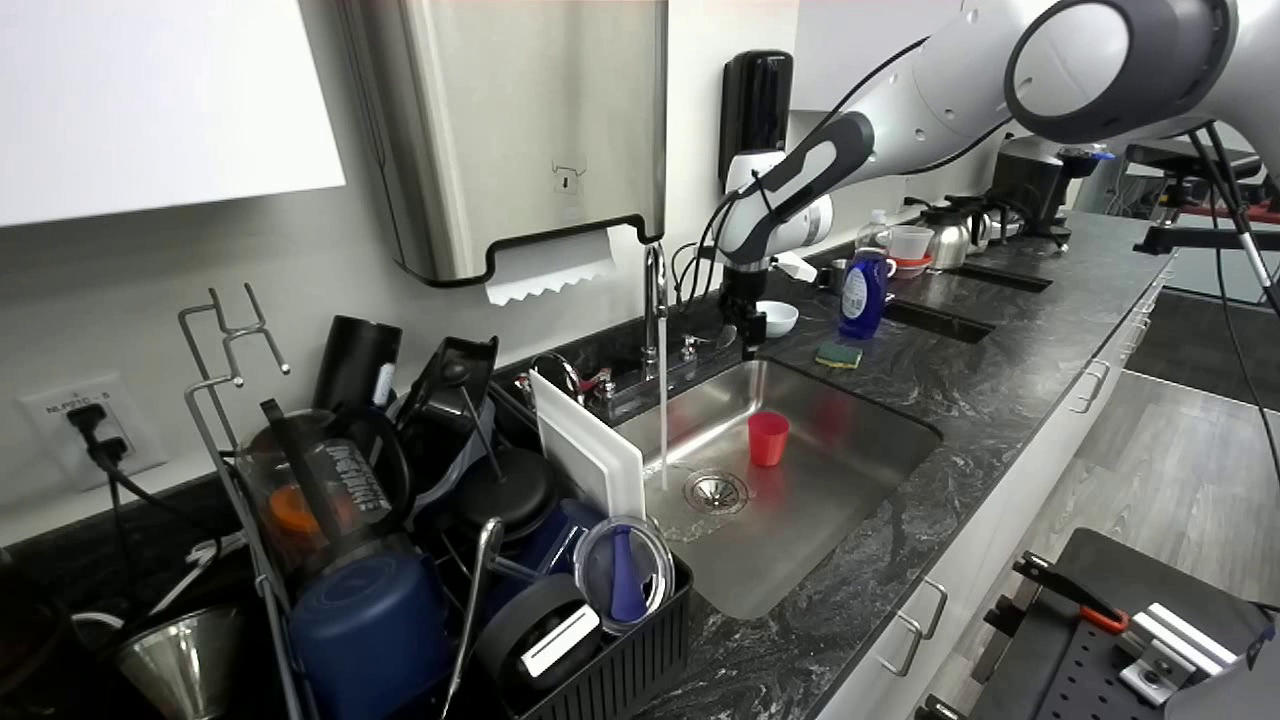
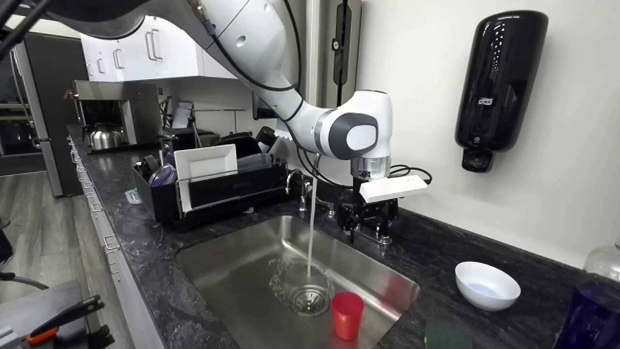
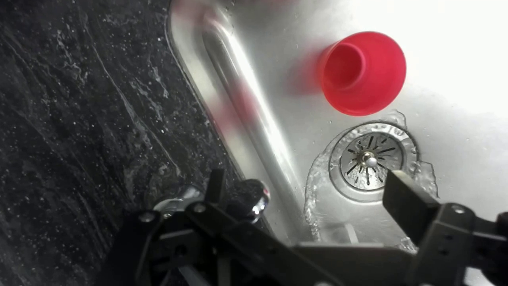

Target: Open the tap

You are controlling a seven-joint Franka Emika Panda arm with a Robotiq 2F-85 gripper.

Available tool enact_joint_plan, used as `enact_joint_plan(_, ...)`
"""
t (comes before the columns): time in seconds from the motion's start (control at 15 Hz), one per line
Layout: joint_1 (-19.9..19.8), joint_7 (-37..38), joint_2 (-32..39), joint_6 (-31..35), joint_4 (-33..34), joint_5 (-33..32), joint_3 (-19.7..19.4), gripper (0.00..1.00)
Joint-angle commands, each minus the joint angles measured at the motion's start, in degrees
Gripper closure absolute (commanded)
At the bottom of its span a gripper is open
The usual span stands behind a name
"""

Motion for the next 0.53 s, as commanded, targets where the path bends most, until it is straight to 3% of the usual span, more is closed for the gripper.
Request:
enact_joint_plan(0.0,-0.24,-0.39,-2.39,1.44,-3.78,1.34,0.43,0.00)
enact_joint_plan(0.47,-0.21,1.99,-2.05,2.91,-3.62,1.59,-0.37,0.00)
